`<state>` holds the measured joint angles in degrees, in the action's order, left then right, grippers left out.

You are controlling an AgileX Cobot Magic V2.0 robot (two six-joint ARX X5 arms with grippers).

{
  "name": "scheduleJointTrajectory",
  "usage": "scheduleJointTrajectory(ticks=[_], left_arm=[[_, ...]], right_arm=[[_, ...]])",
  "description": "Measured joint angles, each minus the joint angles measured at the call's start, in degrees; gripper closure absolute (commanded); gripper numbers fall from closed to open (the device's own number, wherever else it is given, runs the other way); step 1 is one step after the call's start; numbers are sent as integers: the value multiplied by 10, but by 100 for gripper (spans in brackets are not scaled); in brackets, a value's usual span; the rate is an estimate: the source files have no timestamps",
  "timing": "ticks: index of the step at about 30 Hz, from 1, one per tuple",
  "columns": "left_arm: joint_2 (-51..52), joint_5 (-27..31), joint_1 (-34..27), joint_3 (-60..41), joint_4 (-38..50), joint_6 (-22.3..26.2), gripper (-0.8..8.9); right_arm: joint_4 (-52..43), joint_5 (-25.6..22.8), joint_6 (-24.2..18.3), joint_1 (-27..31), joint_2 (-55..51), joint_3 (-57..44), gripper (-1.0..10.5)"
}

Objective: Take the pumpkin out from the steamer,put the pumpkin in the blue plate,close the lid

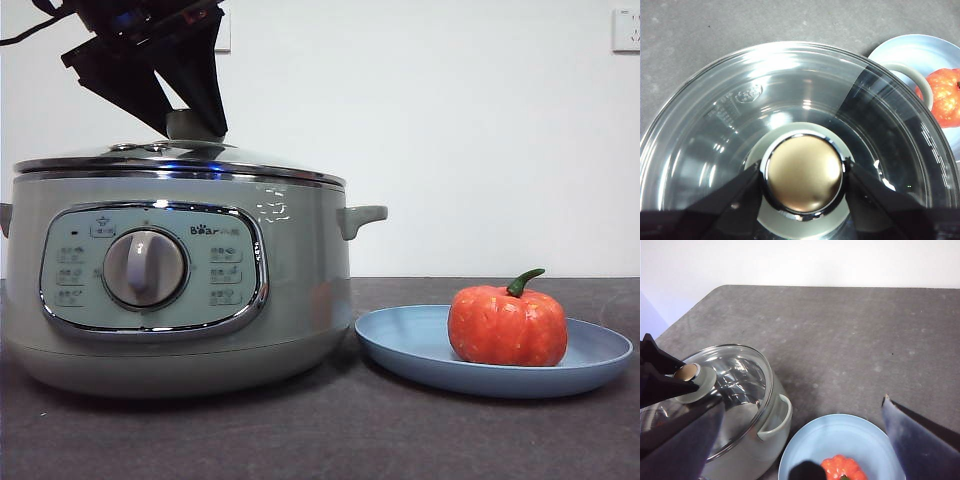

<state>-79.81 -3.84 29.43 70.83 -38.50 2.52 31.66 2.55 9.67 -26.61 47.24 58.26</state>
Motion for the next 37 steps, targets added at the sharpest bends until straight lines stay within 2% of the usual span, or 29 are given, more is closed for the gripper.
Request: scheduleJointTrajectory(ticks=[2, 6, 7, 19, 26, 28, 29, 30, 32, 36, 37], left_arm=[[0, 0, 0, 0, 0, 0, 737], [0, 0, 0, 0, 0, 0, 447], [0, 0, 0, 0, 0, 0, 409], [5, -4, 0, 7, 6, 0, 396], [66, -4, 0, 7, -5, -1, 408], [94, -4, 0, 7, -18, -3, 416], [105, -4, 0, 7, -23, -4, 456], [118, -4, 0, 7, -31, -5, 556], [141, -4, 0, 8, -47, -6, 837], [182, 11, 0, 8, -69, -5, 822], [190, 21, 0, 7, -69, -5, 822]], right_arm=[[0, 0, 0, 0, 0, 0, 384], [0, 0, 0, 0, 0, 0, 384], [0, 0, 0, 0, 0, 0, 384], [0, 0, 0, 0, 0, 0, 384], [2, 0, 0, 0, 0, 0, 394], [9, 0, 0, 0, 0, 0, 470], [14, 0, -1, 0, 0, 0, 513], [21, 0, -2, 0, 0, 0, 565], [32, 0, -9, 0, 0, 0, 673], [49, -31, -36, 0, 0, 0, 960], [51, -39, -42, 0, -1, 0, 962]])
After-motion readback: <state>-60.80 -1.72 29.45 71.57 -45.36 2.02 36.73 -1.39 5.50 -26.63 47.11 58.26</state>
